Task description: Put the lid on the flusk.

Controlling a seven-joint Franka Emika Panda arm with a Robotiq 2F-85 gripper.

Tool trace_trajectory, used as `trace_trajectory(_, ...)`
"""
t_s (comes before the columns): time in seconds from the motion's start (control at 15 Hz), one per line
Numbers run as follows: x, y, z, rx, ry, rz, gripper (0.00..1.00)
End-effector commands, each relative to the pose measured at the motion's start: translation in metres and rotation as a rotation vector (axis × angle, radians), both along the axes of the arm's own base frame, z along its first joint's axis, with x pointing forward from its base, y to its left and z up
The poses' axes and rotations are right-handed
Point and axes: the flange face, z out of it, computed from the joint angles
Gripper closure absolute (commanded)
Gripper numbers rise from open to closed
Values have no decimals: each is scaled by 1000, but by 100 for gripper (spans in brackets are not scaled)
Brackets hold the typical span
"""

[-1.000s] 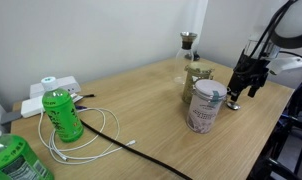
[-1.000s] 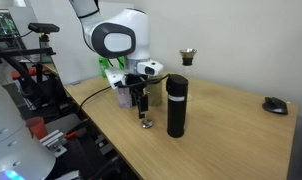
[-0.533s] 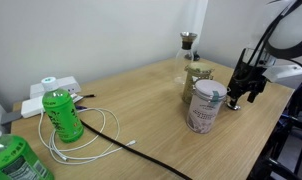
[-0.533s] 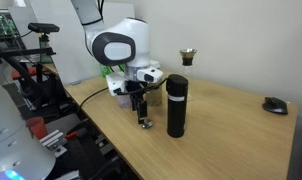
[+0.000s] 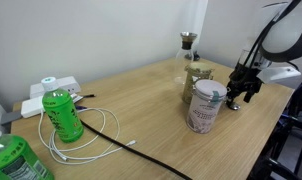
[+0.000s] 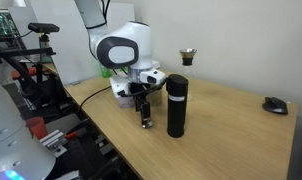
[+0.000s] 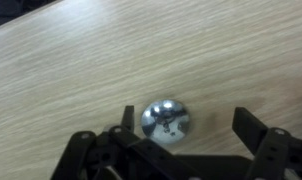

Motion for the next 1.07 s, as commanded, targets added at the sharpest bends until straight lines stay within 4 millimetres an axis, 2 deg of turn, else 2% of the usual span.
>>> trace_trajectory(0.0,8,-2,-7,-11,-8,-14,0)
trace_trajectory(0.4,14,-5,-12,-14,-8,-23,0)
trace_trajectory(0.47,15,-6,-11,-12,-10,-26,4)
trace_trajectory(0.6,15,-7,-10,-10,-12,-31,29)
trace_trajectory(0.67,15,-7,-10,-10,-14,-33,32)
trace_trajectory(1.0,15,-12,-8,-14,-19,-47,68)
